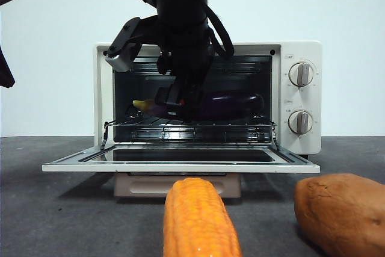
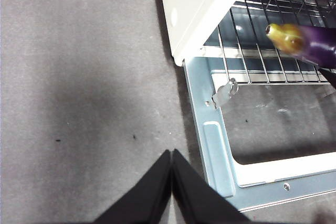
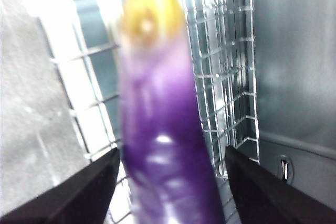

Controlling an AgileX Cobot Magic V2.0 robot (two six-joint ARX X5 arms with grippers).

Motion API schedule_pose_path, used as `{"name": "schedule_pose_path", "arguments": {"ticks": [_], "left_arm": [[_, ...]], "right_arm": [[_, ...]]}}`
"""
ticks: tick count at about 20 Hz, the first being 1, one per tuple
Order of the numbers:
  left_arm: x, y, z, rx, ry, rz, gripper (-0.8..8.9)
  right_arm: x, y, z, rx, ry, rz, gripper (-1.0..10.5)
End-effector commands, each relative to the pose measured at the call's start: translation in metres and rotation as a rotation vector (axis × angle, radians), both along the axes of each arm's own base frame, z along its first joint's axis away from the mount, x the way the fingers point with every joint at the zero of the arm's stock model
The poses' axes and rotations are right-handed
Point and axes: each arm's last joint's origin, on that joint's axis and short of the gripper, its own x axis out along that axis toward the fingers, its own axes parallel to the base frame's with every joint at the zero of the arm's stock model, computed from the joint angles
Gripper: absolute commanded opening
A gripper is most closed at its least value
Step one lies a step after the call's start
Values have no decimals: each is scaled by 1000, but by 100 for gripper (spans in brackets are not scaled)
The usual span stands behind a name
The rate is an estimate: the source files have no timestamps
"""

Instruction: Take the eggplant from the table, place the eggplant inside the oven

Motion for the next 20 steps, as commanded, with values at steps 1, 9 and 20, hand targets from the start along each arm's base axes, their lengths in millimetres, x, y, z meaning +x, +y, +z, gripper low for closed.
{"name": "schedule_pose_path", "arguments": {"ticks": [1, 9, 20], "left_arm": [[4, -1, 0, 0, -1, -7, 6], [9, -1, -6, 7, 29, -9, 6], [38, -7, -41, -31, 160, -63, 6]], "right_arm": [[-3, 8, -1, 14, -3, 7, 323], [-12, 12, -1, -5, 17, 24, 322], [-61, 4, 60, 129, -5, 48, 322]]}}
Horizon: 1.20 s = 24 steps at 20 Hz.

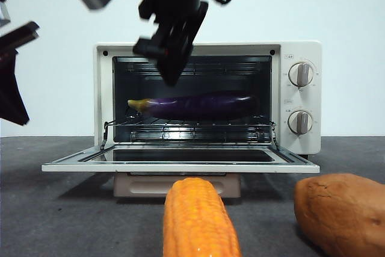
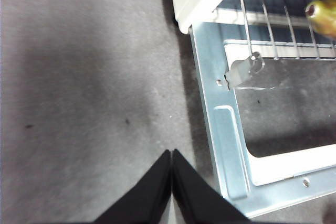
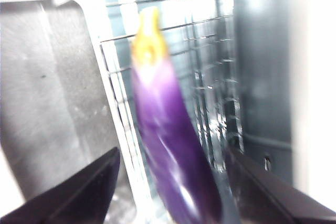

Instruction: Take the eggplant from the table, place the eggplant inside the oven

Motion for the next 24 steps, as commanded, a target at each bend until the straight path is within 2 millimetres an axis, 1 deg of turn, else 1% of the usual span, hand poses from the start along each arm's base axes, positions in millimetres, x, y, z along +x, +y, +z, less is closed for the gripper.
{"name": "schedule_pose_path", "arguments": {"ticks": [1, 6, 9, 12, 16, 19, 21, 24], "left_arm": [[10, -2, -11, -12, 36, -25, 6], [25, -5, -43, -12, 154, -47, 6], [30, -7, -59, -60, 207, -105, 6], [34, -10, -69, -119, 239, -147, 6], [38, -12, -80, -246, 263, -242, 6], [42, -9, -88, -342, 273, -284, 6], [44, -5, -92, -421, 274, -312, 6], [49, 0, -94, -533, 245, -359, 6]], "right_arm": [[-12, -2, 17, 63, 4, -16, 317], [-35, -29, 54, 140, 23, -38, 227], [-49, -51, 77, 189, 38, -45, 102], [-64, -75, 99, 235, 24, -53, 4], [-83, -107, 128, 341, -23, -61, 3], [-98, -131, 148, 421, -66, -56, 3], [-107, -147, 158, 476, -91, -58, 3], [-121, -171, 167, 539, -96, -79, 3]]}}
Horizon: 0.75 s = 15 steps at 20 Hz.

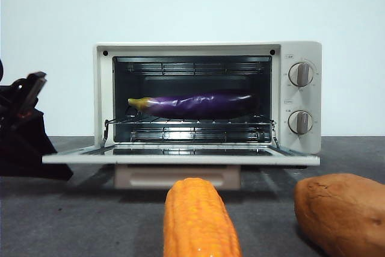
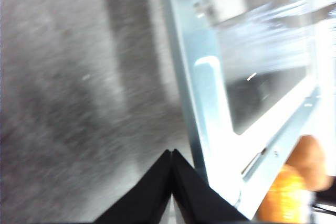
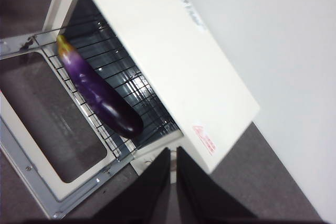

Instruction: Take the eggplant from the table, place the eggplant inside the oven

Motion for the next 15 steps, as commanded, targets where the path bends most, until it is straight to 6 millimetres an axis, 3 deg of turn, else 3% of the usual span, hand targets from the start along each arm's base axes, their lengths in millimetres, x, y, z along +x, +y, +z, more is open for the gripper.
{"name": "schedule_pose_path", "arguments": {"ticks": [1, 4, 7, 12, 15], "left_arm": [[6, 0, 0, -112, -45, -54, 6], [13, 8, 11, -282, -92, -93, 6], [32, 18, 37, -433, -119, -132, 6], [69, 32, 115, -447, -223, -101, 6], [51, 31, 166, -261, -380, 84, 6]], "right_arm": [[-11, -13, 6, 65, 28, -11, 3], [-26, -31, 2, 120, 176, 38, 3], [-38, -41, -3, 166, 352, 128, 3], [-36, -30, -25, 142, 489, 213, 3], [-22, -17, -65, 51, 456, 118, 3]]}}
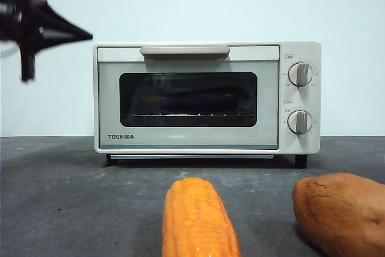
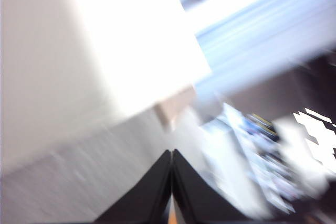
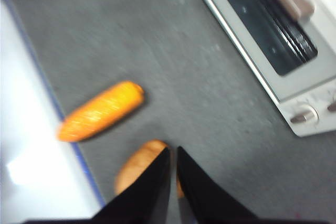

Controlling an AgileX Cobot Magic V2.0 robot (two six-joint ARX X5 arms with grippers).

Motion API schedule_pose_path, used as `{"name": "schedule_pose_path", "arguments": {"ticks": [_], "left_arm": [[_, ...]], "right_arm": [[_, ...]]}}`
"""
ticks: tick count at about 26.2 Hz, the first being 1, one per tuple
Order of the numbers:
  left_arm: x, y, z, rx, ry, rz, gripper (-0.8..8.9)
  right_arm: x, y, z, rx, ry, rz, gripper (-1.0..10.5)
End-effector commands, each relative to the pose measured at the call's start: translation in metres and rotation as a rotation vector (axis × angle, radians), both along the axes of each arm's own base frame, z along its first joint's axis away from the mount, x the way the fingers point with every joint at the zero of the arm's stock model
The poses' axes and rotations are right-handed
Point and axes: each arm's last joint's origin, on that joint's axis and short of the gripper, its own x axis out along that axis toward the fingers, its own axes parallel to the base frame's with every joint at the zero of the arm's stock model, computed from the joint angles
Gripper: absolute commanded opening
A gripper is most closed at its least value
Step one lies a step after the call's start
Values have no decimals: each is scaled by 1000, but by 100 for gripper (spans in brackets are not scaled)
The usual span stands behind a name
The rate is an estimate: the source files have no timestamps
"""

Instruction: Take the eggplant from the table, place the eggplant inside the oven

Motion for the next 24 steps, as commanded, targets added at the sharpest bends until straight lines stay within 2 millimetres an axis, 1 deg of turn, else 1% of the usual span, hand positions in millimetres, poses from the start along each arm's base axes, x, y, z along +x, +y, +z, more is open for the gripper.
{"name": "schedule_pose_path", "arguments": {"ticks": [1, 4, 6, 9, 10, 12, 14, 17, 21, 24], "left_arm": [[-18, -3, 37, 112, -106, 163, 6], [-48, -12, 64, 286, -240, 283, 6], [-70, -17, 76, 447, -313, 365, 6], [-100, -25, 87, 668, -377, 466, 6], [-109, -28, 89, 711, -392, 488, 6], [-124, -33, 91, 728, -421, 504, 6], [-137, -36, 87, 722, -448, 509, 6], [-153, -38, 73, 727, -457, 532, 6], [-170, -41, 41, 722, -444, 566, 6], [-181, -41, 17, 725, -431, 611, 6]], "right_arm": [[10, 8, -26, -91, -44, -85, 3], [23, 8, -51, -182, -124, -231, 3], [34, 7, -65, -188, -164, -323, 3], [50, 1, -82, -123, -179, -436, 3], [55, -3, -87, -95, -190, -473, 3], [62, -11, -94, -31, -204, -529, 3], [67, -20, -101, 55, -199, -574, 3], [71, -32, -112, 179, -189, -619, 3], [68, -48, -126, 298, -249, -693, 3], [62, -54, -136, 369, -313, -700, 3]]}}
